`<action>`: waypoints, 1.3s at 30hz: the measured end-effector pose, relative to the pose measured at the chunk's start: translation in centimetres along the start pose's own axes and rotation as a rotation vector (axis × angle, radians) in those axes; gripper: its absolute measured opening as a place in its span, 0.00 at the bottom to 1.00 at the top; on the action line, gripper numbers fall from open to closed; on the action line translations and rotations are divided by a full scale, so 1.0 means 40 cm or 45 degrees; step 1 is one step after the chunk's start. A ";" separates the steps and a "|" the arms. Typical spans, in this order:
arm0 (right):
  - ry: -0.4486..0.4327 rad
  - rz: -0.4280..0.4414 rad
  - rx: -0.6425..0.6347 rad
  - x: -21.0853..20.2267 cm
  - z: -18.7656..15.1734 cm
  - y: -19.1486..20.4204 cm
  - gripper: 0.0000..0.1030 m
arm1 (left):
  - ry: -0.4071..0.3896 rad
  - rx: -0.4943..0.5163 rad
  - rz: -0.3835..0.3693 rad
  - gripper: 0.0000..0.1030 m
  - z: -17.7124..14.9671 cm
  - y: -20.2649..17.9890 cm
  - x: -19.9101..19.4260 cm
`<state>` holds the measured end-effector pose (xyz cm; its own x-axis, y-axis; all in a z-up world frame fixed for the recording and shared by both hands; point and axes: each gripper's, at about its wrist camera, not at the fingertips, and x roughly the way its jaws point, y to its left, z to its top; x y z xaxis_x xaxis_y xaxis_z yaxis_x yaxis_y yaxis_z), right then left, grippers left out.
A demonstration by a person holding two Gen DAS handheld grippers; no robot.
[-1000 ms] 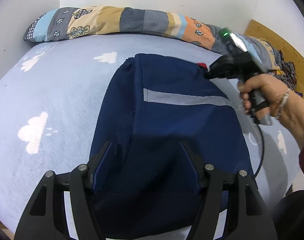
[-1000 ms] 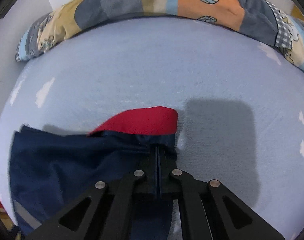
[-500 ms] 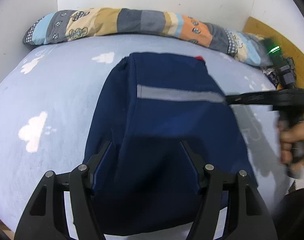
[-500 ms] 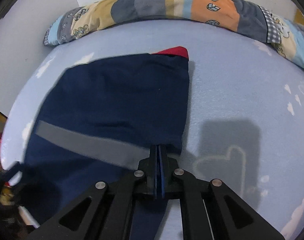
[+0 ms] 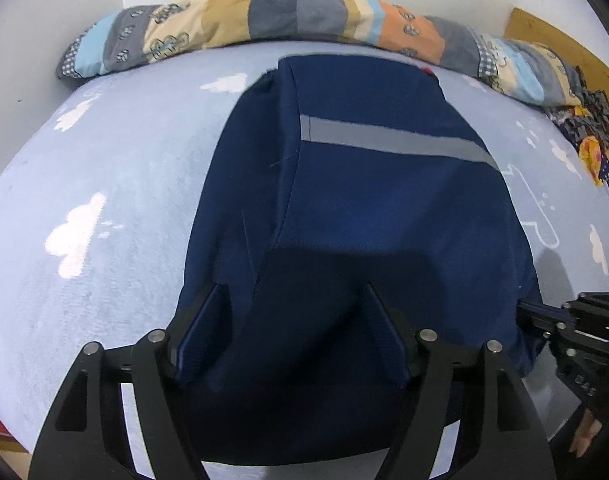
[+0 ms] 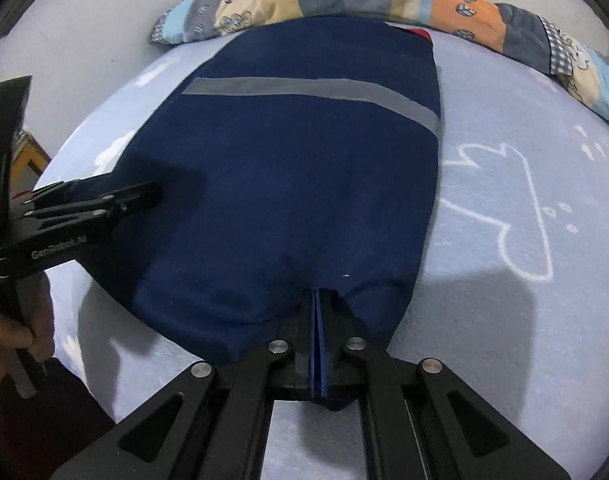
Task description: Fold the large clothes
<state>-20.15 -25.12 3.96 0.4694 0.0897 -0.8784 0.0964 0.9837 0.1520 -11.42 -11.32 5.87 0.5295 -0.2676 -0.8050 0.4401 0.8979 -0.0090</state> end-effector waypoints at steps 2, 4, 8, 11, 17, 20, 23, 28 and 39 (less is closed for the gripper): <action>-0.020 0.010 -0.020 -0.025 -0.002 0.003 0.06 | -0.034 0.003 0.012 0.70 -0.004 -0.007 -0.015; -0.072 0.032 -0.036 -0.063 -0.013 0.013 0.06 | -0.082 0.001 0.005 0.70 -0.007 -0.014 -0.036; -0.101 0.047 -0.040 -0.088 -0.036 0.031 0.06 | -0.151 0.002 0.021 0.70 -0.018 -0.031 -0.062; -0.078 0.043 -0.044 -0.063 -0.036 0.032 0.06 | -0.149 0.028 0.056 0.70 -0.023 -0.036 -0.050; -0.027 0.093 0.012 -0.025 -0.024 0.030 0.06 | -0.125 0.061 0.102 0.70 -0.031 -0.035 -0.023; -0.019 0.098 0.014 -0.017 -0.023 0.029 0.05 | -0.127 0.059 0.106 0.70 -0.032 -0.037 -0.019; -0.021 0.089 0.001 -0.015 -0.024 0.033 0.05 | -0.131 0.064 0.113 0.70 -0.036 -0.041 -0.018; -0.018 0.089 0.003 -0.013 -0.025 0.033 0.05 | -0.129 0.064 0.117 0.71 -0.040 -0.044 -0.018; -0.016 0.079 -0.016 -0.008 -0.027 0.037 0.04 | -0.120 0.074 0.138 0.73 -0.040 -0.050 -0.009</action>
<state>-21.09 -23.51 3.97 0.4854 0.1488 -0.8615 0.0556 0.9782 0.2003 -13.66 -12.44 5.23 0.6407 -0.2044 -0.7401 0.4164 0.9023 0.1113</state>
